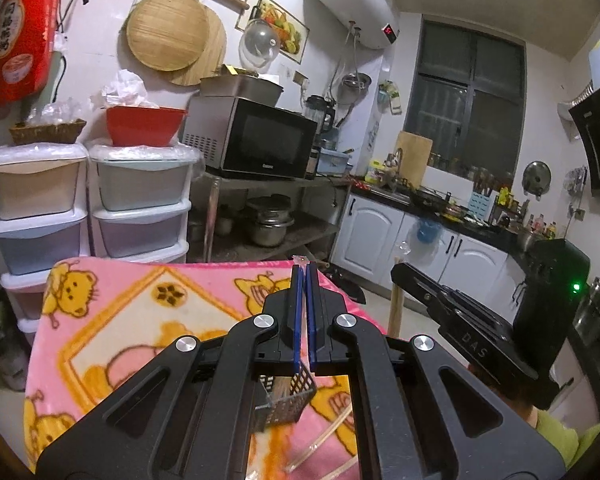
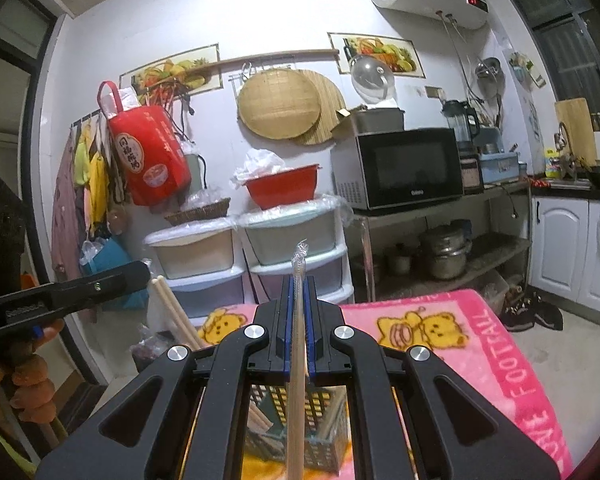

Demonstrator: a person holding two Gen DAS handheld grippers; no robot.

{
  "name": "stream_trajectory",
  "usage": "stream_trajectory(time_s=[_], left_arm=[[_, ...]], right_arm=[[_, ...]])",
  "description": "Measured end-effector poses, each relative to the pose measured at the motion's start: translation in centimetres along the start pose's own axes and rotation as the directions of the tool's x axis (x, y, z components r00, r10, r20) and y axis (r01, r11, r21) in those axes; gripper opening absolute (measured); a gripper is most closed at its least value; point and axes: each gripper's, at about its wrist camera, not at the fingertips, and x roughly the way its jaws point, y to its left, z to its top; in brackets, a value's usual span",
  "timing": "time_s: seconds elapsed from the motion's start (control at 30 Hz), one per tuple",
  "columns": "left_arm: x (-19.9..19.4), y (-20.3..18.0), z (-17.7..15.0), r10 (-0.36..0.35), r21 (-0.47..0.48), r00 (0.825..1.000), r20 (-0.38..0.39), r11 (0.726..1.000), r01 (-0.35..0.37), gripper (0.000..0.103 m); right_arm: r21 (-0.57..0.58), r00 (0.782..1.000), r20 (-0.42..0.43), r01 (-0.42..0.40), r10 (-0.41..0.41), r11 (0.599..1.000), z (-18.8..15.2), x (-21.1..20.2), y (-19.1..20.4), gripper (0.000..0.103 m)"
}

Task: Organize utensils
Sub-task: 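Carry both held chopsticks upright above the green caddy slots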

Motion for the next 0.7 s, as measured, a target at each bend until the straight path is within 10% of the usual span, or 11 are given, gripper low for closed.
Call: stream_trajectory(time_s=[0.7], left_arm=[[3.2, 2.3, 0.4, 0.060, -0.020, 0.998, -0.008, 0.998, -0.060, 0.001]], right_arm=[[-0.077, 0.996, 0.090, -0.017, 0.024, 0.997, 1.5, 6.0, 1.0, 0.005]])
